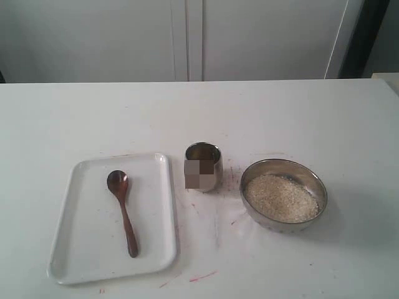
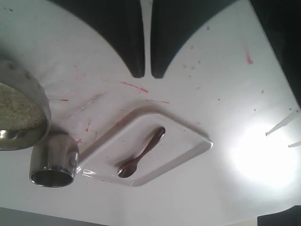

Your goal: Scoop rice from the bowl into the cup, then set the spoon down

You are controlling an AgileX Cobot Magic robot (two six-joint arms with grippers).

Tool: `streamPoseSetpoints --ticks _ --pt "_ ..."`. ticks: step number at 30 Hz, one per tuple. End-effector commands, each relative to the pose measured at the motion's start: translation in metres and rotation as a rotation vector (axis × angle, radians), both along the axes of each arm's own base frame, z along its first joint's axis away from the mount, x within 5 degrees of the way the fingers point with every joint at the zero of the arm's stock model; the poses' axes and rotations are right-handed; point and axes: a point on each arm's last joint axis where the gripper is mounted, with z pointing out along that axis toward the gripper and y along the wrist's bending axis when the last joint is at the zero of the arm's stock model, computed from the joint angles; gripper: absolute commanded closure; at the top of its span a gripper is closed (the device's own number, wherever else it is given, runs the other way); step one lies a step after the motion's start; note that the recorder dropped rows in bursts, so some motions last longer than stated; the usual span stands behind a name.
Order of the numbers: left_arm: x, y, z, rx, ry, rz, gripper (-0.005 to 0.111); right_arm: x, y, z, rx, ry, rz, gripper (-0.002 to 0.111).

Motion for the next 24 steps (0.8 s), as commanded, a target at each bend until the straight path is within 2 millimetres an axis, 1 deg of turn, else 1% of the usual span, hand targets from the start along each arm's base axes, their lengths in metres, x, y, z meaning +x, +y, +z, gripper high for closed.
streamPoseSetpoints --ticks 1,4,8,16,24 --pt "0.000 0.000 0.002 0.000 -0.002 0.002 0.092 0.000 0.000 -0.001 -0.008 -0.011 -0.002 0.103" --pt "0.000 0.000 0.002 0.000 -0.002 0.002 0.092 0.001 -0.001 -0.001 -0.007 -0.010 -0.033 0.103" --pt "0.000 0.000 0.002 0.000 -0.002 0.002 0.092 0.005 -0.006 -0.001 -0.006 -0.009 -0.140 0.103" --pt "0.000 0.000 0.002 0.000 -0.002 0.002 0.092 0.014 -0.021 -0.001 -0.006 -0.007 -0.479 0.103" --pt "0.000 0.000 0.002 0.000 -0.002 0.002 0.092 0.017 -0.031 -0.001 -0.006 -0.006 -0.677 0.103"
